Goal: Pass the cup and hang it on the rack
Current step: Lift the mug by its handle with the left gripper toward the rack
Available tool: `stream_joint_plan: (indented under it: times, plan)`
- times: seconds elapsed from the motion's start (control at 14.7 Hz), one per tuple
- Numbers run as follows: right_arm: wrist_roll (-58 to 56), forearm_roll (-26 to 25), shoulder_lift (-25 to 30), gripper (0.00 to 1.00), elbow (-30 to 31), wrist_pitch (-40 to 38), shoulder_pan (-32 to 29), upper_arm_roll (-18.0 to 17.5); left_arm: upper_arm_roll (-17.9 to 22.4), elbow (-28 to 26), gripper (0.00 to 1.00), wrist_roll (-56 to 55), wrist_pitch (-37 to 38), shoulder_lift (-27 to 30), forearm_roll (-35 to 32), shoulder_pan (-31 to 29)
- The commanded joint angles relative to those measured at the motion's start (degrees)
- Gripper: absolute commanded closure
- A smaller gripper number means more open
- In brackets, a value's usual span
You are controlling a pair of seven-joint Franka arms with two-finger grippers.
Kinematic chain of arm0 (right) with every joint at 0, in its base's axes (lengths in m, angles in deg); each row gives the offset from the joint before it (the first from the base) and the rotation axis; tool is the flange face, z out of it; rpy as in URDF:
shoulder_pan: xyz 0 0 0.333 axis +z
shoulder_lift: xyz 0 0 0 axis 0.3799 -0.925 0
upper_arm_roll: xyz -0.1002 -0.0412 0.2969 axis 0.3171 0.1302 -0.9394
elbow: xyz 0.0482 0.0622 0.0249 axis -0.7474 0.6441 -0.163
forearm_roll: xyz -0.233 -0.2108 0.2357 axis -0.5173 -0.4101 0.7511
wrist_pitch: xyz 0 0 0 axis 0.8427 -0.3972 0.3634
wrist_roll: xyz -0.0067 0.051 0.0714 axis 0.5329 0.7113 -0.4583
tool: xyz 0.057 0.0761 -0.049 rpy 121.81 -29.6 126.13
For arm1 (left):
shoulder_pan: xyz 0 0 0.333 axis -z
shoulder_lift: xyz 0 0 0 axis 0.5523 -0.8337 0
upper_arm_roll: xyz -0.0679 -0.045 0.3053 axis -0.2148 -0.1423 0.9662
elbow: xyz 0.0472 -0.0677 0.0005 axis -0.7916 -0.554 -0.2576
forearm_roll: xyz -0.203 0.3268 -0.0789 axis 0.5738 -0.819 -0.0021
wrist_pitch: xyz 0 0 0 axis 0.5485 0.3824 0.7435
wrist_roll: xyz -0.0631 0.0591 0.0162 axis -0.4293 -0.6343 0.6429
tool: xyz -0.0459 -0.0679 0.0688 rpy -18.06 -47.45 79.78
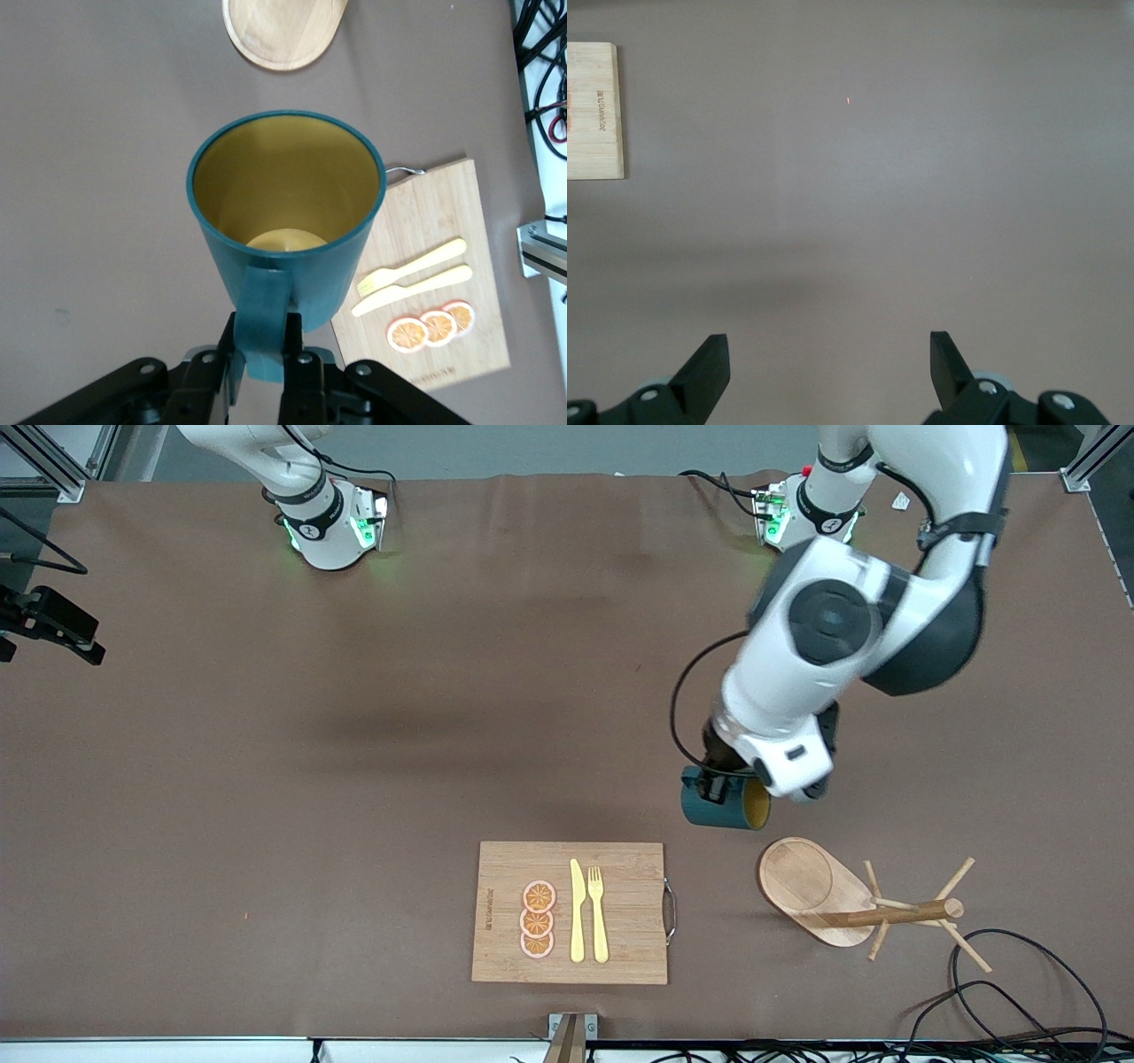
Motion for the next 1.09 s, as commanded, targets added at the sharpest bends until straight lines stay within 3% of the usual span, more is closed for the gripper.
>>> stream_joint_plan:
  times: [0.0, 0.34, 0.54, 0.88, 1.02]
  plan:
    - [0.1, -0.6, 0.7, 0.0, 0.7, -0.1, 0.0, -0.1, -0.6, -1.6, 0.99, 7.8, -1.4, 1.5, 9.8, -5.6]
    - [0.1, -0.6, 0.7, 0.0, 0.7, -0.1, 0.0, -0.1, -0.5, -1.6, 0.99, 27.1, -1.8, 0.8, 23.1, -13.8]
    - [0.1, -0.6, 0.7, 0.0, 0.7, -0.2, 0.0, -0.1, -0.4, -1.7, 0.99, 32.4, -2.7, 0.0, 33.1, -18.4]
    - [0.1, -0.6, 0.7, 0.0, 0.7, -0.2, 0.0, -0.1, -0.3, -1.7, 0.99, 36.3, -2.7, -1.1, 37.5, -22.3]
    - [0.1, -0.6, 0.7, 0.0, 0.7, -0.2, 0.0, -0.1, -0.3, -1.8, 0.98, 39.7, -2.8, -1.9, 43.3, -24.6]
